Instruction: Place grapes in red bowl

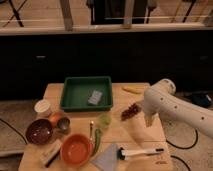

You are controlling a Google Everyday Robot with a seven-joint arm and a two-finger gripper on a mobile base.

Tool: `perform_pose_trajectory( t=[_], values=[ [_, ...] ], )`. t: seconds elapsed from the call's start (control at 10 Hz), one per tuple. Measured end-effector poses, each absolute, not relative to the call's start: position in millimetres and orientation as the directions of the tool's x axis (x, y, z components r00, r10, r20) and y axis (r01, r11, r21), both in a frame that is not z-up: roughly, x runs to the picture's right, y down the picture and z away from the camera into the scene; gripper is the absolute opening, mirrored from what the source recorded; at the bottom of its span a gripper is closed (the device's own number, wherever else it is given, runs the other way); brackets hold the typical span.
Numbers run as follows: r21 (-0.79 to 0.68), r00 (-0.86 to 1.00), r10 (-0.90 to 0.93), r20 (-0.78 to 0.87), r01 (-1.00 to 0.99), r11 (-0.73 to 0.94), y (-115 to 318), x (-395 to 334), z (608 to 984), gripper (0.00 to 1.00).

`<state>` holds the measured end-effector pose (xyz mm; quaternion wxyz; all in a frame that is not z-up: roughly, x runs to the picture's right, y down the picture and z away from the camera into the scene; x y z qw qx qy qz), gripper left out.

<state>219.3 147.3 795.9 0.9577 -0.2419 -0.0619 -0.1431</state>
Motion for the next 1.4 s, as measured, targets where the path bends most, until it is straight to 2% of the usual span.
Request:
perform_pose_trajectory(
  t=[1.4],
  values=[
    [-0.416,0.900,-0.310,0.307,0.420,0.807,155,221,828,0.80]
  ],
)
